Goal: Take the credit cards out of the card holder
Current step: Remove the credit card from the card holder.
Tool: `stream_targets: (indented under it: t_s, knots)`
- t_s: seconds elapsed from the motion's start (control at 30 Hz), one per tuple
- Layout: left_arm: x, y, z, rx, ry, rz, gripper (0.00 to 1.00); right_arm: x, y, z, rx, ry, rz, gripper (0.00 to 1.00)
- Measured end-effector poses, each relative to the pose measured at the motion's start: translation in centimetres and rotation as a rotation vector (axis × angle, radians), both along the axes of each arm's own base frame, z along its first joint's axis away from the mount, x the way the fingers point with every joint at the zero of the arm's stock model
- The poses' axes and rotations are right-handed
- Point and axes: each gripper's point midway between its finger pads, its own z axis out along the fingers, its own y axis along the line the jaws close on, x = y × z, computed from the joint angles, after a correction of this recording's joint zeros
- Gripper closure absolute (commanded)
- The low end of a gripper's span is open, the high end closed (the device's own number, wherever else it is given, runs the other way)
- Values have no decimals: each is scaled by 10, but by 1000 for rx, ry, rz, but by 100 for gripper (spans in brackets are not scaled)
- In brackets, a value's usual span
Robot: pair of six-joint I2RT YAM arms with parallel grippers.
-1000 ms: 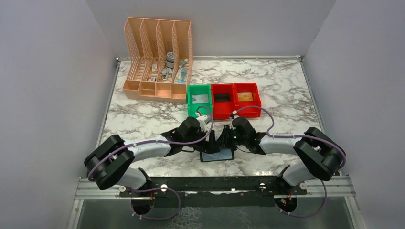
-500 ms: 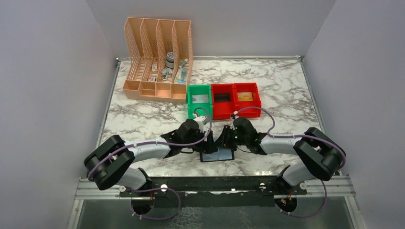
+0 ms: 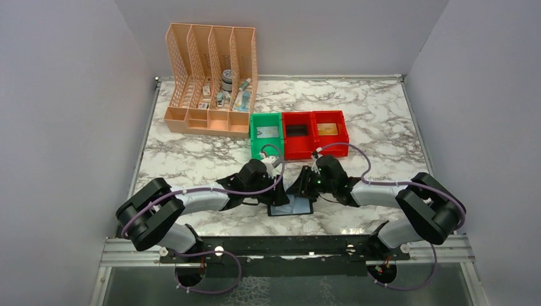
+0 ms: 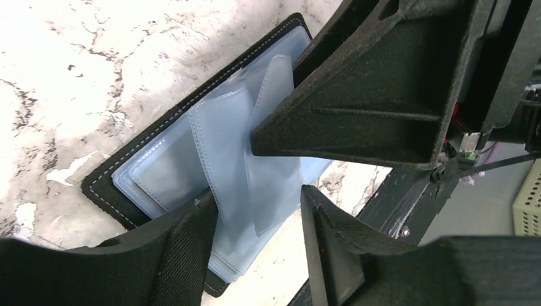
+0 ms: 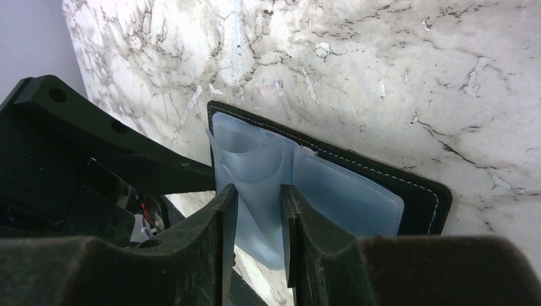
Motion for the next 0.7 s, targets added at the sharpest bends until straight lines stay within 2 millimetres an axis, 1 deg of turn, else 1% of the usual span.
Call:
stream_targets:
  t_s: [0.13,0.3,0.47,0.57,0.7]
  knots:
    - [-3,-2,1,-12,9,-18,53,-1,2,3,18,7,10,67]
    - [-7,-4,3,-23,19,-35,53,-2,4,8,45,8,26,61]
    - [-7,-6,6,-34,21,-41,53,-1,6,25,81,-26,30,55]
    - [-7,-9,10,-46,23,-48,53,3,0,35,72,-49,9,55]
    - [-5,-19,22,-74,10,-62,53,16,-17,47,4,-95,-79,54]
